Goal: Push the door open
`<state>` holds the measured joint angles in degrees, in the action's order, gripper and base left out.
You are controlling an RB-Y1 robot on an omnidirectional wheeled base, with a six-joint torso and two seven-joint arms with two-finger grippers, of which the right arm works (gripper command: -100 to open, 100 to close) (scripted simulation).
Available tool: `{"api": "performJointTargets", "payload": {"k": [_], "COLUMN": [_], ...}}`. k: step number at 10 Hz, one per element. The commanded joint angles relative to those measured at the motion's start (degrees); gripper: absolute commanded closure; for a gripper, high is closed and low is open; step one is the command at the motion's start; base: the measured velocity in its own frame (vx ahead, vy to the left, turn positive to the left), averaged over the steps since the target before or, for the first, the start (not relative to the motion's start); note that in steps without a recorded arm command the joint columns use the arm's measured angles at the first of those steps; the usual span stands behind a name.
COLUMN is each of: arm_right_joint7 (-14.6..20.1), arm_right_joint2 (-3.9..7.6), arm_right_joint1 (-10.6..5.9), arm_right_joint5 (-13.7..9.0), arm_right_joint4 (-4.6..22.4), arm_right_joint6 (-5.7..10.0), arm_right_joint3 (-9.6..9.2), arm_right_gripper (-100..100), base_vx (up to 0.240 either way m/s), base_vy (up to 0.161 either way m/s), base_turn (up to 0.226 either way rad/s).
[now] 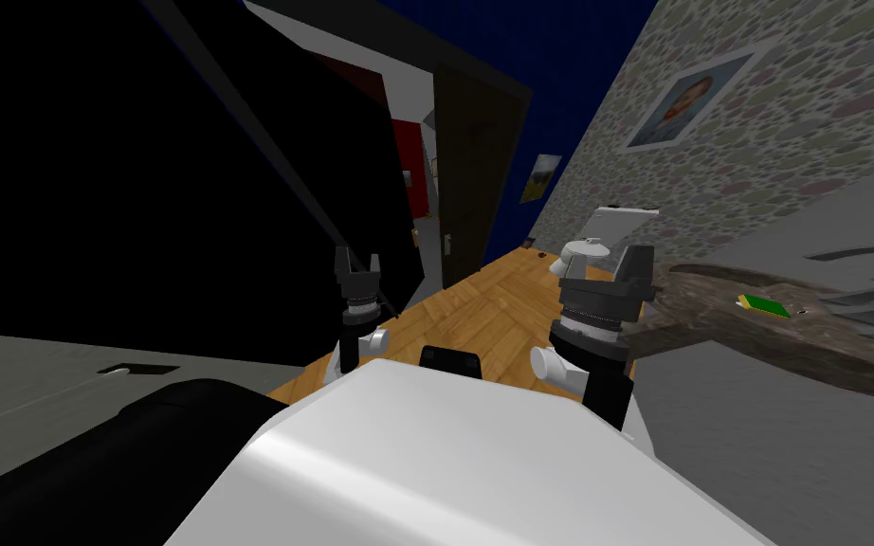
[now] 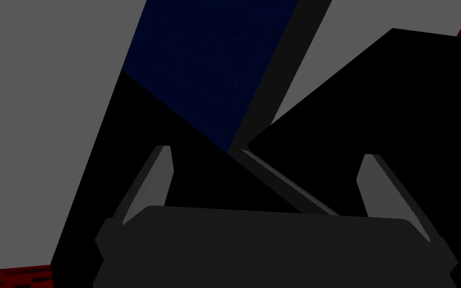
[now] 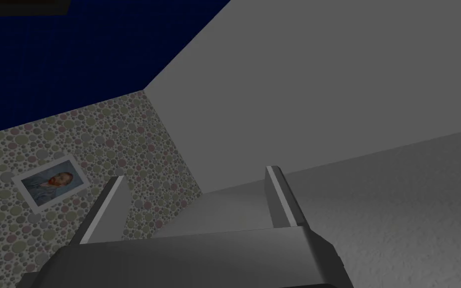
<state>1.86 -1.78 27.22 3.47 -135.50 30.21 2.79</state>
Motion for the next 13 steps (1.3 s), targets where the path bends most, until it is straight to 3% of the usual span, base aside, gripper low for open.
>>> {"api": "performJointTargets", "payload": {"k": [1, 8, 13], "arm_right_joint7": [-0.04, -0.19, -0.34], "arm_right_joint2": [0.59, 2.37, 3.57], "arm_right_joint1": [-1.18, -5.77, -10.02], "arm_right_joint5": [-0.23, -1.11, -1.92], "arm_right_joint4": [2.08, 10.19, 17.7], "arm_right_joint6": [-0.04, -0.22, -0.38], "arm_right_joint3": [-0.24, -1.18, -2.05], "arm_right_gripper": [-100, -100, -100], "base_vx": [0.039, 0.094, 0.088], "base_vy": [-0.129, -0.014, -0.039], "base_turn": [0.08, 0.054, 0.068]}}
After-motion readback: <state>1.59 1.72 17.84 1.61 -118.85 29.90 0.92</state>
